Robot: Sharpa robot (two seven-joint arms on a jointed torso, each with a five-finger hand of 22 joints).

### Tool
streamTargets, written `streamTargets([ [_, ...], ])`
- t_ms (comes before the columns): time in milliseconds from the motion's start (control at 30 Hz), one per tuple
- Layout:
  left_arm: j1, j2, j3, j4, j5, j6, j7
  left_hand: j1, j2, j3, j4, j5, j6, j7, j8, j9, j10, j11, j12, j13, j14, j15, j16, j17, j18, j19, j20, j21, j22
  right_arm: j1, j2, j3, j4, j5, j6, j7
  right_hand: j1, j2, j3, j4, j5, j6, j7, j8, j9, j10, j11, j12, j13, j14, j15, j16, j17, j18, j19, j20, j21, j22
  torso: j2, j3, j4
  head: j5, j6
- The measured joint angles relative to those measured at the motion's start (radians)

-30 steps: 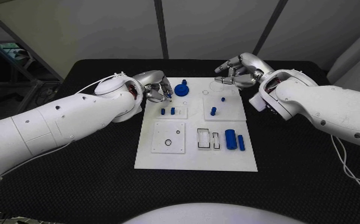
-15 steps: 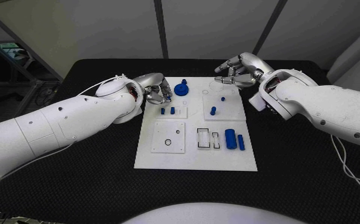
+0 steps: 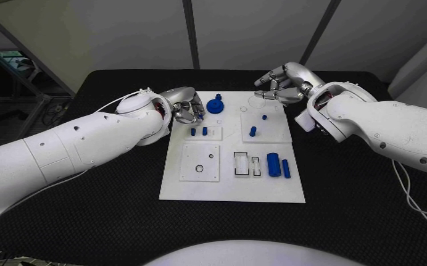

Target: Assemble the parts on the task board

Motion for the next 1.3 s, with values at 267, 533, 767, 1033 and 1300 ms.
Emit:
streamTargets([
  [267,0.0,0.006,0.0,-0.002,-0.006,0.009,0.0,0.0,0.0,0.0,0.0,-0.004,0.0,0.0,0.0,0.0,0.0,0.0,-0.004,0.0,0.0,0.0,0.0,0.0,0.0,0.0,0.0,0.0,0.0,0.0,0.0,0.0,0.0,0.0,0.0,0.0,0.0,0.0,0.0,0.0,0.0,0.0,0.0,0.0,0.0,0.0,0.0,0.0,0.0,0.0,0.0,0.0,0.0,0.0,0.0,0.0,0.0,0.0,0.0,0.0003,0.0,-0.002,-0.002],
  [533,0.0,0.008,0.0,0.0,-0.009,0.019,0.0,0.0,0.0,0.0,0.0,-0.004,0.004,0.004,0.0,0.0,0.0,0.0,-0.004,0.001,0.0,0.0,0.0,0.0,0.0,0.0,0.0,0.0,0.0,0.0,0.0,0.0,0.001,0.0,0.0,0.0,0.0,0.0,0.0,0.0,0.0,0.0,0.0,0.0,0.0,0.0,0.0,0.0,0.0,0.0,0.0,0.0,0.0,0.0,0.0,0.0,0.0,0.0,0.0,0.0002,0.0006,-0.003,-0.003],
  [767,0.0,0.009,0.0,-0.002,-0.01,0.022,0.0,0.0,0.0,0.0,0.0,-0.004,0.007,0.0,0.0,0.0,0.007,0.0,-0.004,0.001,0.0,0.0,0.0,0.004,0.0,0.0,0.0,0.0,0.002,0.0,0.0,0.0,0.001,-0.001,0.0,0.0,0.0,0.0,0.0,0.0,0.0,0.0,0.0,0.0,0.0,0.0,0.0,0.0,0.0,0.0,0.0,0.0,0.0,0.0,0.0,0.0,0.0,0.0,0.0,-0.0002,0.0012,-0.005,-0.005],
  [1033,0.0,0.011,0.0,-0.008,-0.01,0.032,-0.002,-0.027,-0.027,-0.006,-0.005,-0.004,-0.013,0.005,-0.032,-0.005,0.003,0.005,-0.028,0.001,0.0,0.0,0.0,0.001,0.0,-0.001,0.001,-0.006,0.002,0.0,-0.001,0.0,0.001,-0.001,0.0,0.0,0.0,0.0,0.0,0.0,0.0,0.0,0.0,0.0,0.0,0.0,0.0,0.0,0.0,0.0,0.0,0.0,0.0,0.0,0.0,0.0,0.0,0.0,0.0,-0.0003,0.0012,-0.005,-0.006],
  [1300,0.0,0.013,0.0,-0.011,-0.011,0.044,-0.005,-0.036,-0.036,-0.018,-0.004,-0.004,-0.045,0.009,-0.065,-0.005,0.003,0.004,-0.047,0.001,-0.004,0.004,0.0,0.001,0.0,-0.004,0.004,-0.013,0.002,0.0,-0.001,0.0,0.002,-0.001,0.0,0.0,0.0,0.0,0.0,0.0,0.0,0.0,0.0,0.0,0.0,0.0,0.0,0.0,0.0,0.0,0.0,0.0,0.0,0.0,0.0,0.0,0.0,0.0,0.0,-0.0003,0.0012,-0.006,-0.008],
])
